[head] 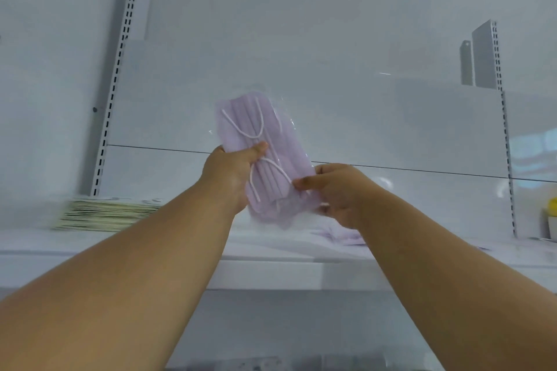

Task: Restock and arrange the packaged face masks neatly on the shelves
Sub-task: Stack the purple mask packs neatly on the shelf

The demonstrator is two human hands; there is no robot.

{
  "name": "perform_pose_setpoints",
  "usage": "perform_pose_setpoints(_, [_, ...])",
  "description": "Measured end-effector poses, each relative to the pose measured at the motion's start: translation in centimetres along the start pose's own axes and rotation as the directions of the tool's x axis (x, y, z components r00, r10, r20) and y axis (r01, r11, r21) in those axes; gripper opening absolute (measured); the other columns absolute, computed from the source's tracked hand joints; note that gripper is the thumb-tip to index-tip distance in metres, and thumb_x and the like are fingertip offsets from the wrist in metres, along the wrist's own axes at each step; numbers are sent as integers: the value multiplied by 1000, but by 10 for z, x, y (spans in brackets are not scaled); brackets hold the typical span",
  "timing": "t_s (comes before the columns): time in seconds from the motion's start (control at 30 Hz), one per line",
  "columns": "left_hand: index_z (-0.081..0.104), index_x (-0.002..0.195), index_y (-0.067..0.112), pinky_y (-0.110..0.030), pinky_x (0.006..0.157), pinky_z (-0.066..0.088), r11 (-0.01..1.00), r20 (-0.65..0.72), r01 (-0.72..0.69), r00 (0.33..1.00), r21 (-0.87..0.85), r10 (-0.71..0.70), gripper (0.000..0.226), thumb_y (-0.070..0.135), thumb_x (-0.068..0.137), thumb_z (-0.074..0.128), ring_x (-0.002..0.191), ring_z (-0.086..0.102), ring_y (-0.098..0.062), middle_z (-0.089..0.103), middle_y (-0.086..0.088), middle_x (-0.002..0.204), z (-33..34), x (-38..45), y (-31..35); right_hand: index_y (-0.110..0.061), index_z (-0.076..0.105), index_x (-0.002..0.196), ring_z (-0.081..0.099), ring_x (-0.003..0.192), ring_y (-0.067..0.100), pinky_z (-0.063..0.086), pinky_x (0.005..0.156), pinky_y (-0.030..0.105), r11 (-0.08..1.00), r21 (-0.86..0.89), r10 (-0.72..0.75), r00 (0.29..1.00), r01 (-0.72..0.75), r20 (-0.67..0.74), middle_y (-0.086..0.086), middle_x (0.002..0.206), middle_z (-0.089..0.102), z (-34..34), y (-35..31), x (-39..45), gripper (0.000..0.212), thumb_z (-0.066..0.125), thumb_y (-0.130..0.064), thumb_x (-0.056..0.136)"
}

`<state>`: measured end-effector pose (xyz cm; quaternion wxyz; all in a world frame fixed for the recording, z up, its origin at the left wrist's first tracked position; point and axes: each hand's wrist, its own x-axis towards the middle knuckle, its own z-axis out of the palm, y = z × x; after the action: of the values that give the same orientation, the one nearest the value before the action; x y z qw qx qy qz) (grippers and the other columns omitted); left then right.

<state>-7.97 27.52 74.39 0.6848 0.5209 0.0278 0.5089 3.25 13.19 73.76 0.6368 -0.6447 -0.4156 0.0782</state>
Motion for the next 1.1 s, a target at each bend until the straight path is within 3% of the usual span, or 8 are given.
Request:
perform_pose_setpoints(0.17, [66,119,15,-42,90,58,996,31,-65,997,-53,67,41,5,81,77,90,72,-24,74,-12,107,-37,8,28,-8,70,86,59,63,20,45,58,23,881,-436,-193,981,182,20,6,75,66,-19,-33,-7,20,85,-7,73])
perform_pose_setpoints(0.33, [62,121,16,-41,88,57,865,220,-57,973,499,-63,62,-8,68,80,96,71,-33,72,-18,112,-81,-1,42,-22,73,91,57,70,17,41,54,24,673,-709,-198,975,209,99,-2,82,66,-19,-47,-15,23,84,-14,72])
perform_pose_setpoints(0.53, [63,117,9,-42,86,57,775,215,11,958,632,-189,44,-9,79,75,97,73,-29,74,-15,108,-93,-19,35,-25,56,129,62,101,17,50,76,28,947,-279,-182,981,159,-61,0,118,56,-13,-22,-17,71,92,-23,68])
perform_pose_setpoints(0.6, [64,113,11,-47,99,53,786,171,42,968,617,-186,38,-2,80,78,100,71,-30,74,-14,108,-93,-21,30,-26,45,140,58,115,21,47,100,38,994,-82,-74,991,66,-108,4,127,53,-13,-6,-18,102,96,-39,52])
perform_pose_setpoints(0.67, [71,106,11,-45,102,48,786,174,65,961,615,-216,25,5,83,77,99,70,-28,76,-12,105,-89,-26,26,-23,50,127,54,113,22,42,101,39,999,38,28,997,-25,-75,3,122,52,-6,5,-20,118,97,-55,24])
perform_pose_setpoints(0.77, [76,102,12,-36,91,47,783,167,62,964,619,-208,23,13,80,81,102,71,-30,77,-11,103,-81,-31,22,-30,47,88,50,96,23,43,80,37,991,131,24,997,-13,-79,-3,99,48,4,7,-17,95,96,-62,13])
perform_pose_setpoints(0.87, [74,100,10,-42,101,49,791,101,47,986,610,-136,42,23,63,88,103,70,-33,76,-12,102,-83,-27,20,-26,54,121,52,107,22,44,91,39,992,127,0,987,21,-159,-1,113,53,0,6,-21,82,94,-50,54])
perform_pose_setpoints(1.1, [58,89,11,-43,94,50,798,58,97,985,595,-163,10,5,93,65,91,63,-29,69,-15,105,-81,-32,24,2,66,101,56,90,29,49,93,49,995,83,59,996,-54,-62,22,100,68,-6,22,-35,44,88,-21,70])
